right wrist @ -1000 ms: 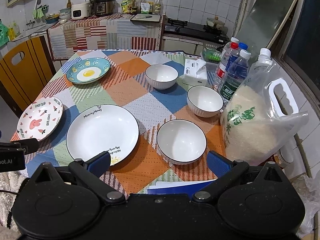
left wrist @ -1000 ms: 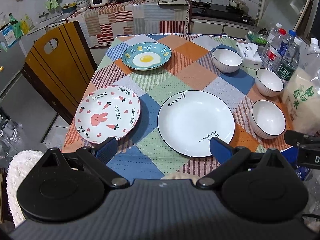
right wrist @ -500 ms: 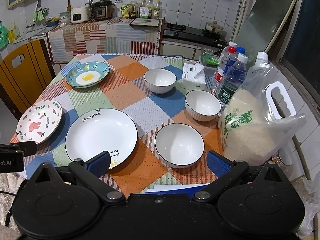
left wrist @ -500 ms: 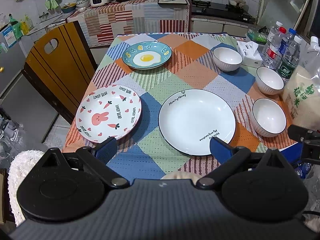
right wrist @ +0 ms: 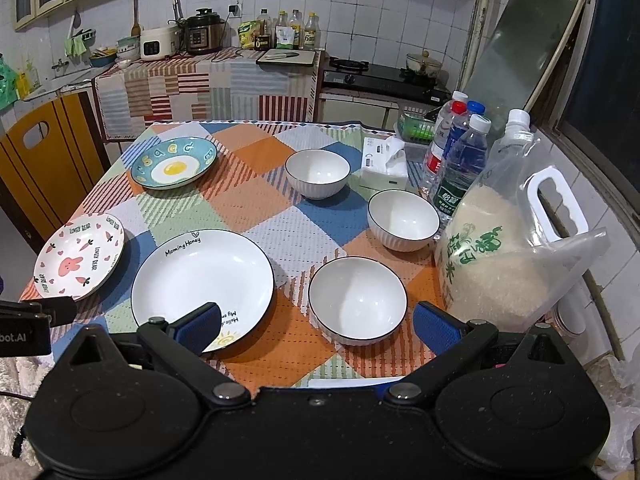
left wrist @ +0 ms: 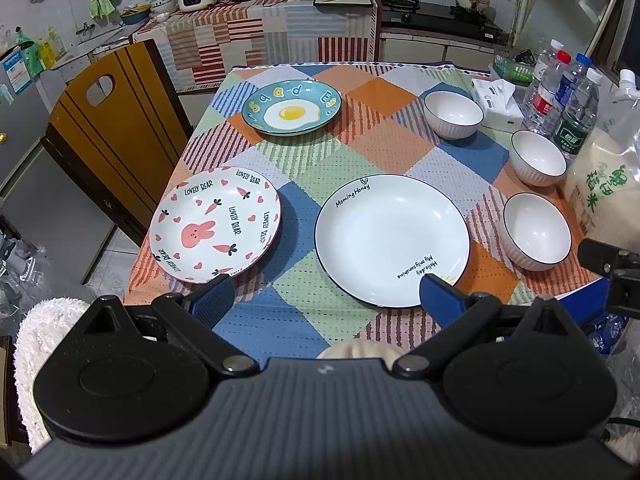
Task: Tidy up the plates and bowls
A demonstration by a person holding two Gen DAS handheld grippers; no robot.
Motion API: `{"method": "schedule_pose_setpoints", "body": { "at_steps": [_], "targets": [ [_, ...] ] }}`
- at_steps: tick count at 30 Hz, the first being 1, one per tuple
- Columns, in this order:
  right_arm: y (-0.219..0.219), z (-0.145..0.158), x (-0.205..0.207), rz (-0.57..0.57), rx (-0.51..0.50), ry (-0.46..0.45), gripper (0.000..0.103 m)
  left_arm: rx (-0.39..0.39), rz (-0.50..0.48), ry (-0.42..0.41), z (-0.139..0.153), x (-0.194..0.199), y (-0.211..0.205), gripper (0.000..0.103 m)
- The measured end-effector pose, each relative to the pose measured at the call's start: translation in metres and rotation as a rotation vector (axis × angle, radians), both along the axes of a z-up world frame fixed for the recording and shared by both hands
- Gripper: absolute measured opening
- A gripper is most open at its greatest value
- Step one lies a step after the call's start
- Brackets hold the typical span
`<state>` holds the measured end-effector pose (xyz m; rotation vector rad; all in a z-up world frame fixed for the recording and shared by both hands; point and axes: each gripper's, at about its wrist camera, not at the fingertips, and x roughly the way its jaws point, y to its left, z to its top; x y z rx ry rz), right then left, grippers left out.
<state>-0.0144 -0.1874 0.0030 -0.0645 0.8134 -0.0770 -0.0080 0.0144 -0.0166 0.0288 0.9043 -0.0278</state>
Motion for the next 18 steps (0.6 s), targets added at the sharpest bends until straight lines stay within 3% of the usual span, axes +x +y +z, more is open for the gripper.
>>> {"method": "schedule_pose_setpoints", "body": {
  "at_steps": [18],
  "targets": [
    [-0.0009, -0.0018, -0.0012, 0.004, 0.001, -0.006, 0.103, -0.04, -0.024, 0.029, -0.0058, 0.0005, -0.0024, 0.1]
  ]
}}
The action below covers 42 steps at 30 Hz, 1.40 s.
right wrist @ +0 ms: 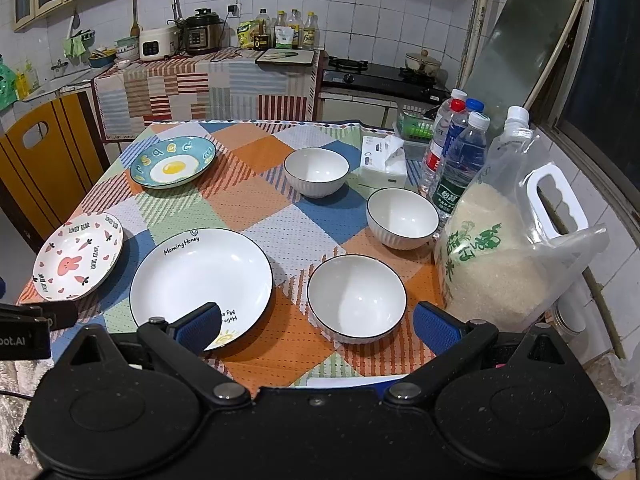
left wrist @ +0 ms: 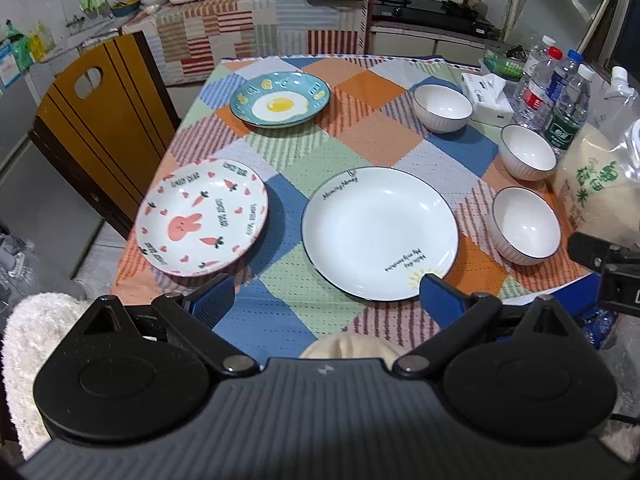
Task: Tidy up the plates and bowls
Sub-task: 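Grasp the rim of the white 'Morning Honey' plate with both grippers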
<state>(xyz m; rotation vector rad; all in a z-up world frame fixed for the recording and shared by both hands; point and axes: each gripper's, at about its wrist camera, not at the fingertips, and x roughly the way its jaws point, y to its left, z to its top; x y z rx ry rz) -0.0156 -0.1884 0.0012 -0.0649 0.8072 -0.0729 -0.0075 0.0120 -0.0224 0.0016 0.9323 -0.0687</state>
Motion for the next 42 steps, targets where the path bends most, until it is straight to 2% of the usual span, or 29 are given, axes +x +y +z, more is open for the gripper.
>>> {"method": "schedule_pose_setpoints", "body": {
  "at_steps": [3, 6, 8, 10, 12, 16, 21, 23, 26, 28, 31, 33, 35, 37, 38, 39, 40, 42],
  "targets": [
    [0.0, 0.001, 0.002, 0.041, 0.007, -0.049, 0.103, -0.008, -0.012, -0.001, -0.002, 0.008, 0.001, 0.1],
    [-0.001, -0.001, 0.006, 0.086, -0.004, -0.168, 0.103, -0.015, -0.055, -0.015, -0.005, 0.026, 0.003, 0.1],
    [-0.005, -0.009, 0.011, 0.184, 0.036, -0.252, 0.103, -0.009, -0.064, -0.031, -0.011, 0.04, 0.004, 0.099],
    [-0.009, -0.018, 0.022, 0.244, 0.099, -0.267, 0.103, -0.008, -0.071, -0.034, -0.02, 0.054, 0.005, 0.097],
    [-0.01, -0.03, 0.037, 0.277, 0.154, -0.23, 0.103, 0.004, -0.058, 0.002, -0.036, 0.069, 0.005, 0.097],
    [0.001, -0.059, 0.059, 0.32, 0.165, -0.117, 0.102, -0.03, -0.045, 0.103, -0.067, 0.092, 0.009, 0.096],
    [-0.001, -0.102, 0.073, 0.3, 0.312, 0.038, 0.093, -0.046, -0.043, 0.153, -0.098, 0.103, 0.01, 0.092],
    [-0.002, -0.118, 0.076, 0.289, 0.349, 0.085, 0.092, -0.042, -0.026, 0.179, -0.11, 0.109, 0.011, 0.086],
    [-0.007, -0.137, 0.081, 0.268, 0.383, 0.133, 0.088, -0.052, -0.014, 0.212, -0.126, 0.116, 0.014, 0.083],
    [-0.011, -0.149, 0.086, 0.242, 0.418, 0.167, 0.086, -0.077, -0.02, 0.238, -0.135, 0.119, 0.015, 0.075],
    [-0.016, -0.161, 0.09, 0.206, 0.466, 0.194, 0.079, -0.094, -0.017, 0.236, -0.143, 0.12, 0.014, 0.075],
    [-0.016, -0.17, 0.093, 0.19, 0.47, 0.203, 0.067, -0.092, -0.027, 0.22, -0.146, 0.119, 0.012, 0.071],
    [-0.017, -0.177, 0.098, 0.184, 0.489, 0.206, 0.061, -0.091, -0.045, 0.224, -0.15, 0.118, 0.009, 0.068],
    [-0.017, -0.182, 0.101, 0.181, 0.511, 0.201, 0.055, -0.092, -0.046, 0.252, -0.157, 0.121, 0.008, 0.057],
    [-0.017, -0.185, 0.102, 0.177, 0.509, 0.196, 0.05, -0.097, -0.054, 0.274, -0.16, 0.123, 0.007, 0.055],
    [-0.016, -0.186, 0.103, 0.173, 0.504, 0.18, 0.043, -0.124, -0.064, 0.283, -0.161, 0.125, 0.008, 0.049],
    [-0.015, -0.186, 0.104, 0.174, 0.494, 0.162, 0.04, -0.142, -0.067, 0.295, -0.16, 0.127, 0.009, 0.042],
    [-0.014, -0.187, 0.106, 0.177, 0.475, 0.145, 0.035, -0.167, -0.077, 0.302, -0.16, 0.129, 0.01, 0.036]
  ]
}}
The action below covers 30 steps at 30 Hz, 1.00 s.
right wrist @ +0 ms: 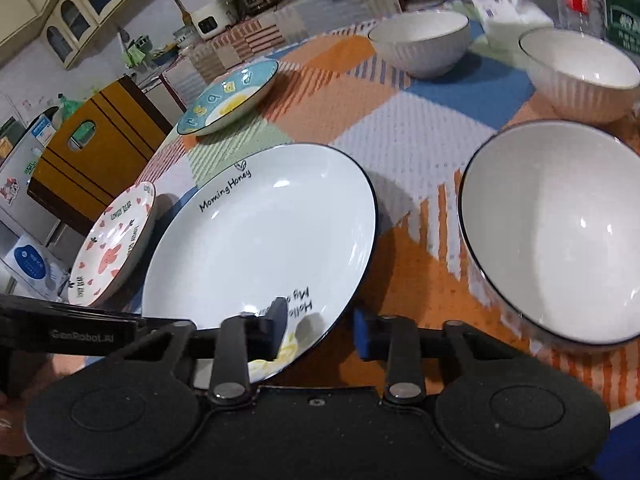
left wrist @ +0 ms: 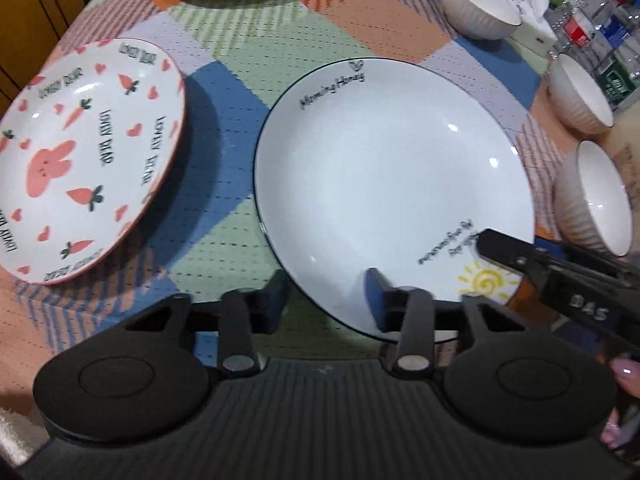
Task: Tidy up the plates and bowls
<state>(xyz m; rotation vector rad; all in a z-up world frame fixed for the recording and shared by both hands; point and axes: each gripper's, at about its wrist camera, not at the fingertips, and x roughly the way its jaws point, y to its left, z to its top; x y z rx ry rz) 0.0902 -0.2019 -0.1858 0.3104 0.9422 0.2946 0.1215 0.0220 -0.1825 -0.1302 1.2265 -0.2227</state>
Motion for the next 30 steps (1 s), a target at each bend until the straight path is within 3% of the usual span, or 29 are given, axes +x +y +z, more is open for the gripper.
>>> {"method": "schedule_pose_setpoints", "body": {
  "at_steps": [3, 6, 11, 17, 30],
  "targets": [
    [-0.001, -0.002, 0.0, -0.012, -0.017, -0.019, 0.025, -0.014, 0.02, 0.003, -0.002, 0.002, 0.002, 0.034],
    [-0.008, -0.004, -0.001, -0.013, -0.001, -0.047, 0.022, -0.019, 0.032, 0.004, -0.004, 0.002, 0.005, 0.031],
    [-0.004, -0.001, -0.003, -0.008, -0.017, -0.055, 0.022, 0.028, 0.014, -0.033, 0.002, -0.005, 0.0, 0.031],
    [-0.006, 0.005, -0.002, 0.007, -0.011, -0.07, 0.022, -0.021, 0.006, -0.009, 0.006, -0.002, 0.009, 0.032],
    [-0.005, 0.041, 0.036, 0.04, -0.033, -0.139, 0.022, -0.038, -0.004, -0.09, 0.047, 0.036, 0.01, 0.032]
  ]
}}
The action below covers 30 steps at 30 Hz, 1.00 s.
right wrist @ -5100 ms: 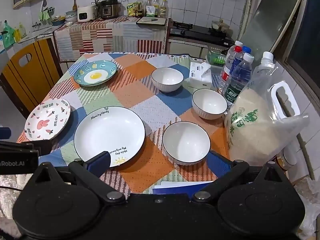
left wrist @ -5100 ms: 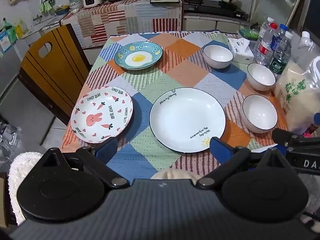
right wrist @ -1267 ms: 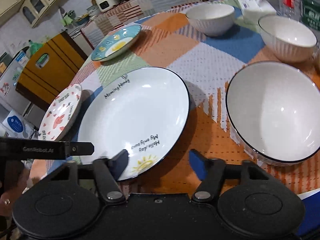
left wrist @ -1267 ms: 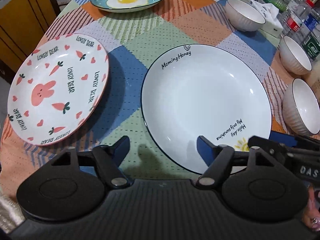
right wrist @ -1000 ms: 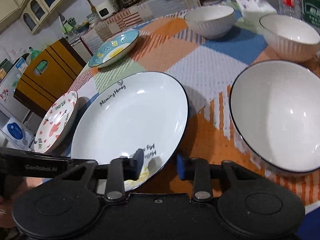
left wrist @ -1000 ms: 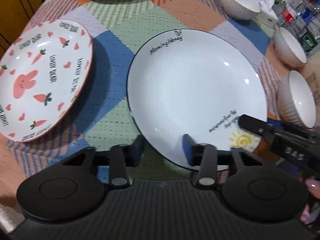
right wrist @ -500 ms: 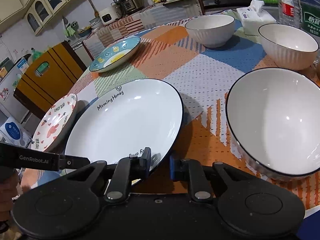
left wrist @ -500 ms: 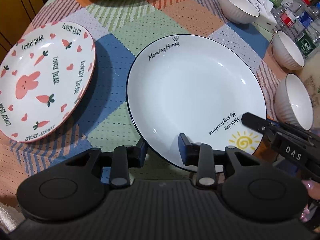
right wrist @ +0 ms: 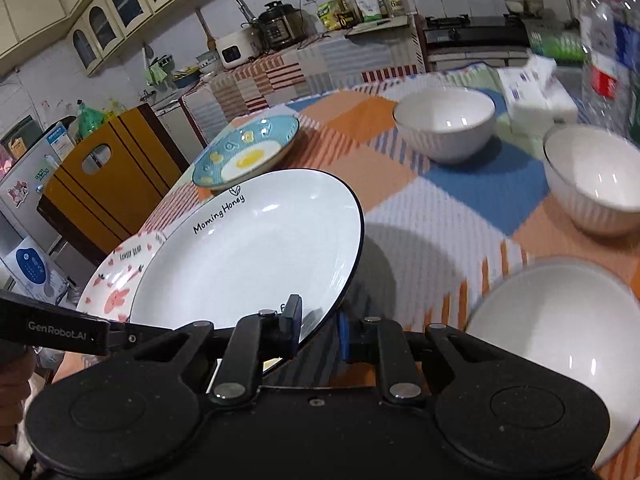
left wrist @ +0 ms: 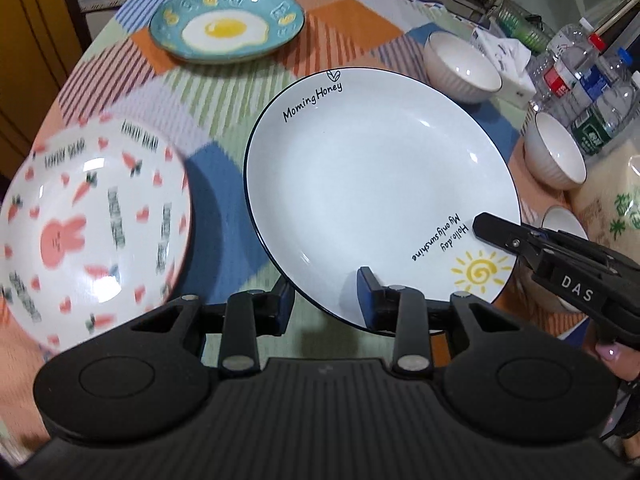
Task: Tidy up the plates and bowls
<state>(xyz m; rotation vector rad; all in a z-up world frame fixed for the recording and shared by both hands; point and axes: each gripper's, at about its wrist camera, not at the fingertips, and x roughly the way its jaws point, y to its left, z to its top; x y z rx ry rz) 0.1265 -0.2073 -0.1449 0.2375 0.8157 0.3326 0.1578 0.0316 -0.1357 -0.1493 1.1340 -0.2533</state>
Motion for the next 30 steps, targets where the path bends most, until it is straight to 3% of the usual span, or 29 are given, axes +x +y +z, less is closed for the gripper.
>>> {"method": "schedule_pose_setpoints", "body": {
  "at_steps": [10, 17, 28, 30],
  "targets": [
    [-0.005, 0.003, 0.055, -0.002, -0.026, 0.049, 0.022, 0.005, -0.014, 0.018, -0.008, 0.049, -0.011, 0.032],
    [-0.005, -0.01, 0.081, -0.004, -0.066, 0.133, 0.023, 0.042, -0.034, 0.047, -0.025, 0.07, -0.023, 0.032],
    [0.012, -0.012, 0.095, -0.028, -0.217, 0.184, 0.025, 0.026, -0.063, 0.092, -0.034, 0.081, -0.028, 0.032],
    [0.017, -0.014, 0.096, -0.041, -0.261, 0.196, 0.027, -0.015, -0.033, 0.132, -0.039, 0.083, -0.024, 0.032]
  ]
}}
